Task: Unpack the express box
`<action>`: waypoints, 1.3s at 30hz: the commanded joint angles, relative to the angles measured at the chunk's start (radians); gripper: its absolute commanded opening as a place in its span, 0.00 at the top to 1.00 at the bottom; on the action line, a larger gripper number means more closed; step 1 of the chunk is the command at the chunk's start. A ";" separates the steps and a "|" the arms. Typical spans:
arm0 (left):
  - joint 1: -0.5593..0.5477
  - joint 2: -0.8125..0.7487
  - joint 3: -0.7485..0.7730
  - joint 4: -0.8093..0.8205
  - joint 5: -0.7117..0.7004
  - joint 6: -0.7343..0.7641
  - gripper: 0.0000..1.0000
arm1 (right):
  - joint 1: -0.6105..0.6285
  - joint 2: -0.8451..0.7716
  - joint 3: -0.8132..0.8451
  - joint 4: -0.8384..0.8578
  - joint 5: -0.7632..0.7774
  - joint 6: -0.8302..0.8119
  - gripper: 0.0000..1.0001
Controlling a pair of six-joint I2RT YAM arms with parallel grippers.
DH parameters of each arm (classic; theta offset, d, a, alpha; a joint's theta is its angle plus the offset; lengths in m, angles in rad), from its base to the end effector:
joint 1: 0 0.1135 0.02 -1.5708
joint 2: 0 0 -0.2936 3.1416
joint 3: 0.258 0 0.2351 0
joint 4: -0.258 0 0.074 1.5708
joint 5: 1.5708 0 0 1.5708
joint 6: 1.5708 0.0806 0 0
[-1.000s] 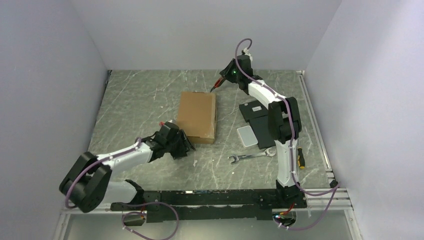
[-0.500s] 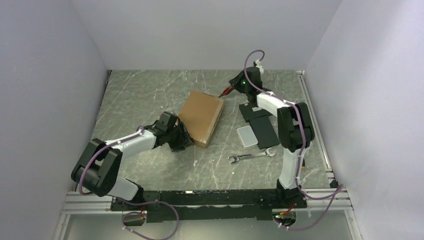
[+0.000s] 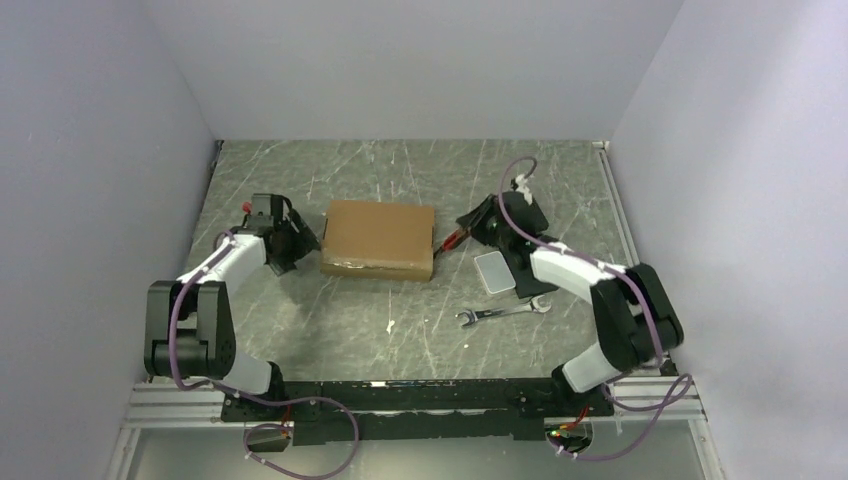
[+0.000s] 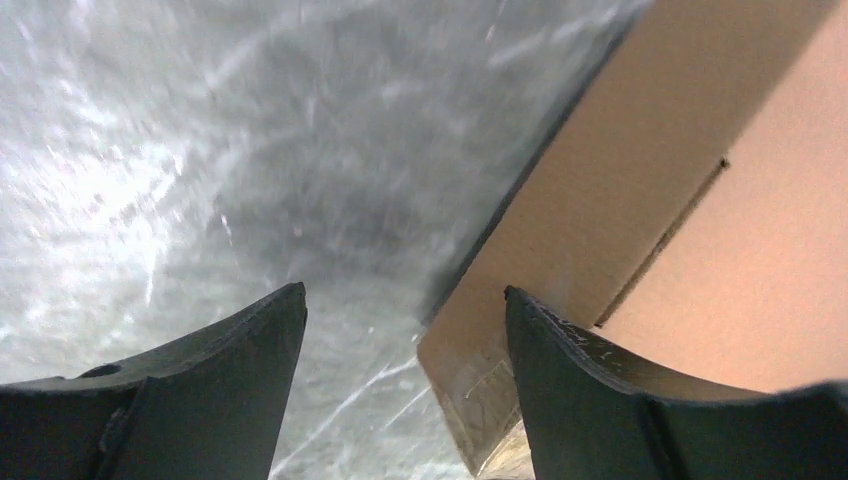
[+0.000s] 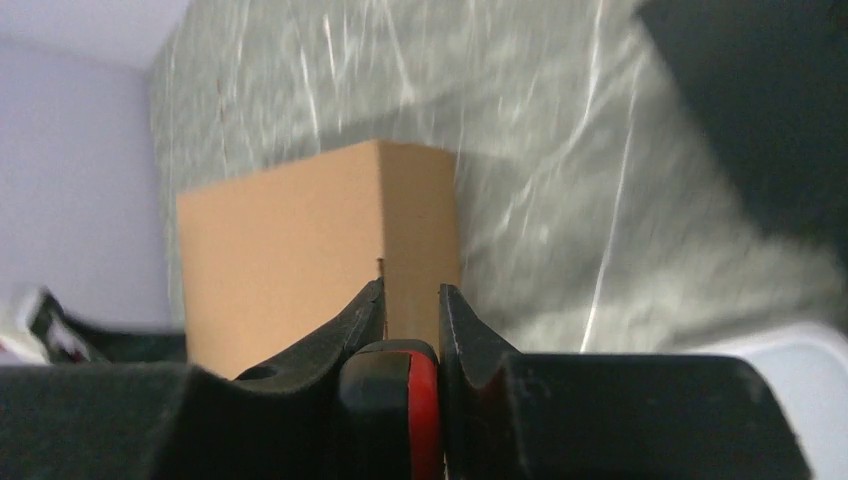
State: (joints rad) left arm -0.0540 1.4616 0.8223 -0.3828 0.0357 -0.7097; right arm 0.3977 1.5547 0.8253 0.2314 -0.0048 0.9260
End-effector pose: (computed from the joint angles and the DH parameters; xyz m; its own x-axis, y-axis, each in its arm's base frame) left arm 0.2863 -0.0184 0.1860 -0.6935 -0.6146 -0.3758 -0.5001 0.7862 -0.3630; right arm 0.3323 0.1400 0.2264 -0.5773 0.6243 -0.5262 0.1169 0.7010 0.7035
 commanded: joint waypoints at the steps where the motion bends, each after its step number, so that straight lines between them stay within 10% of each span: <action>1: 0.017 -0.027 0.103 0.057 0.151 0.041 0.19 | 0.111 -0.176 -0.110 -0.032 -0.101 0.125 1.00; 10: 0.092 -0.308 0.133 -0.324 -0.090 0.051 0.01 | 0.098 -0.460 -0.110 -0.333 0.207 -0.212 1.00; 21: 0.104 -0.477 0.008 -0.227 0.371 -0.118 0.04 | 0.081 -0.089 0.403 -0.478 0.293 -0.572 1.00; 32: 0.106 -0.171 0.054 -0.165 0.388 -0.281 0.07 | 0.110 0.228 0.652 -0.530 0.082 -0.652 1.00; 39: 0.103 0.046 0.143 -0.154 0.379 -0.223 0.19 | 0.190 0.138 0.499 -0.488 0.120 -0.578 1.00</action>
State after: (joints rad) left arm 0.0490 1.4101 0.8753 -0.5339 0.4469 -0.9657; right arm 0.5468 1.8080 1.3888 -0.3054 0.1207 0.2939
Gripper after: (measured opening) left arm 0.849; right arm 0.261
